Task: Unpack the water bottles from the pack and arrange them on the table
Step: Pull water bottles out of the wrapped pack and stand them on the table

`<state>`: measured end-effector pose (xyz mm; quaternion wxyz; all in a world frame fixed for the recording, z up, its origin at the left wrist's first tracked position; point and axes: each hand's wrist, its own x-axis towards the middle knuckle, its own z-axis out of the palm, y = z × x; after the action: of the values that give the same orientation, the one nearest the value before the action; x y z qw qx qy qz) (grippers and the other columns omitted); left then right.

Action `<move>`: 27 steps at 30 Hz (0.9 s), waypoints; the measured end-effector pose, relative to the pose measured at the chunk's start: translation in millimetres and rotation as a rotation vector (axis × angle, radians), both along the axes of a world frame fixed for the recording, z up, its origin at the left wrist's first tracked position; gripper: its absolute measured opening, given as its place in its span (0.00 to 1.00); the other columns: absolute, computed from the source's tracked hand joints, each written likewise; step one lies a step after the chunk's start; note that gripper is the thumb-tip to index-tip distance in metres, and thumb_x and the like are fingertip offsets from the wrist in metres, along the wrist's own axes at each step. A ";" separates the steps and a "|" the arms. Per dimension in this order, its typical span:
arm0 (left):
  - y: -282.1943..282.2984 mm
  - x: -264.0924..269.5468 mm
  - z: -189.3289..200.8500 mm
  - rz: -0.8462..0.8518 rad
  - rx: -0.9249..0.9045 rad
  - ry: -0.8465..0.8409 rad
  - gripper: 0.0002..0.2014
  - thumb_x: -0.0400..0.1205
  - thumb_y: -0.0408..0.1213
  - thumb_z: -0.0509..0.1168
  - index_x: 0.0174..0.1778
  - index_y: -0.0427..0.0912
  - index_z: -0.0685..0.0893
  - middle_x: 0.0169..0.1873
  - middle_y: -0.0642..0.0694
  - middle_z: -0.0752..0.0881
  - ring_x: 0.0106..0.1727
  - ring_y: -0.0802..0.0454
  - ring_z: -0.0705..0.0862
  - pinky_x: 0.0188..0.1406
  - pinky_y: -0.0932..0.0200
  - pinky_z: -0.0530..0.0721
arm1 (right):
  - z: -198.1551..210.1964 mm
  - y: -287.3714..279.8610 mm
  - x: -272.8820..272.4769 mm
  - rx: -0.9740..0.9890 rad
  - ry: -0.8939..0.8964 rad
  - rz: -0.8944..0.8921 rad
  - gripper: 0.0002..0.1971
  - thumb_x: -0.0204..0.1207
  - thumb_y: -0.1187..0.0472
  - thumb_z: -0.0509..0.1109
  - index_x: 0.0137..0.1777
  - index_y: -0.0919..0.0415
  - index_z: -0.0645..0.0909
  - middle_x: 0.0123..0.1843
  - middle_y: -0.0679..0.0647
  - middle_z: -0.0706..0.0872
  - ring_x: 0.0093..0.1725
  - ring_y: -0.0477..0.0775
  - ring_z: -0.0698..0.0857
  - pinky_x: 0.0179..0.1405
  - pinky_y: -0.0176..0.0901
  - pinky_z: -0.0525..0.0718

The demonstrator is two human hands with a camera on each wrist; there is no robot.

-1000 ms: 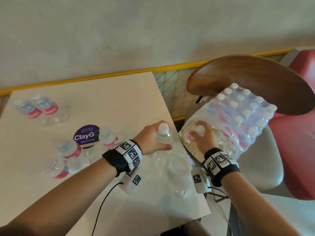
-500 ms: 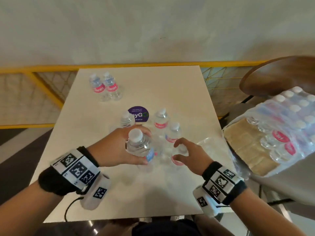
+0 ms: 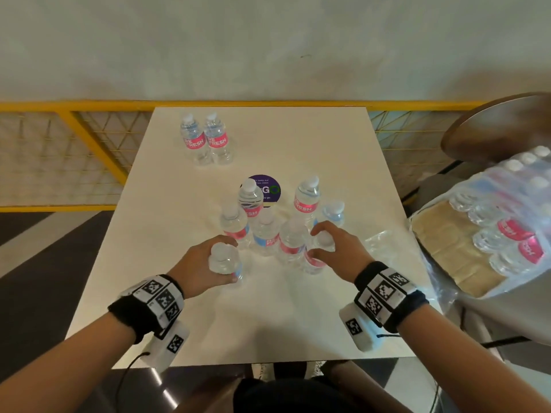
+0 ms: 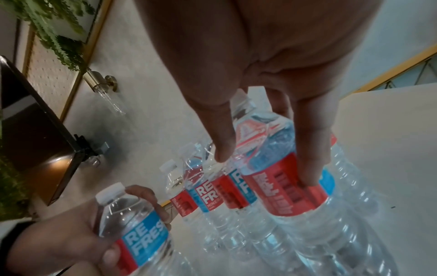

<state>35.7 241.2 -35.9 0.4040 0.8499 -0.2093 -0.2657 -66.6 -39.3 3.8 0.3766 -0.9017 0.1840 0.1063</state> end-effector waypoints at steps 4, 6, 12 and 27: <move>-16.6 1.2 -13.5 0.020 -0.048 0.020 0.34 0.64 0.35 0.83 0.63 0.59 0.77 0.57 0.59 0.84 0.55 0.69 0.82 0.58 0.67 0.74 | -0.9 1.7 -1.1 -0.001 -0.008 -0.042 0.20 0.74 0.53 0.72 0.63 0.50 0.73 0.41 0.45 0.75 0.43 0.51 0.75 0.45 0.38 0.70; -20.0 3.3 -14.2 0.015 -0.038 0.008 0.36 0.64 0.35 0.83 0.66 0.55 0.76 0.60 0.60 0.82 0.60 0.60 0.81 0.63 0.63 0.76 | -1.4 0.9 -4.1 0.010 0.005 -0.059 0.22 0.73 0.52 0.73 0.66 0.49 0.71 0.46 0.47 0.77 0.45 0.51 0.77 0.46 0.38 0.71; -9.8 1.2 9.4 -0.003 -0.064 -0.060 0.40 0.56 0.46 0.85 0.61 0.67 0.73 0.58 0.63 0.78 0.58 0.70 0.79 0.57 0.62 0.82 | 11.1 -13.9 -15.3 0.006 -0.005 -0.120 0.27 0.71 0.47 0.74 0.69 0.53 0.72 0.67 0.51 0.79 0.67 0.52 0.78 0.59 0.37 0.72; -200.9 -37.9 109.9 -0.483 -0.266 -0.511 0.06 0.76 0.47 0.65 0.47 0.54 0.79 0.36 0.57 0.82 0.39 0.60 0.82 0.37 0.72 0.78 | 11.3 -179.8 -75.6 -0.249 0.218 -0.487 0.21 0.79 0.52 0.66 0.69 0.60 0.73 0.69 0.59 0.78 0.66 0.60 0.77 0.61 0.46 0.75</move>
<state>-2.2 40.3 74.1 0.3713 0.7552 -0.5303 -0.1031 -142.1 -219.1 15.1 0.2556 -0.8534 0.4461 0.0858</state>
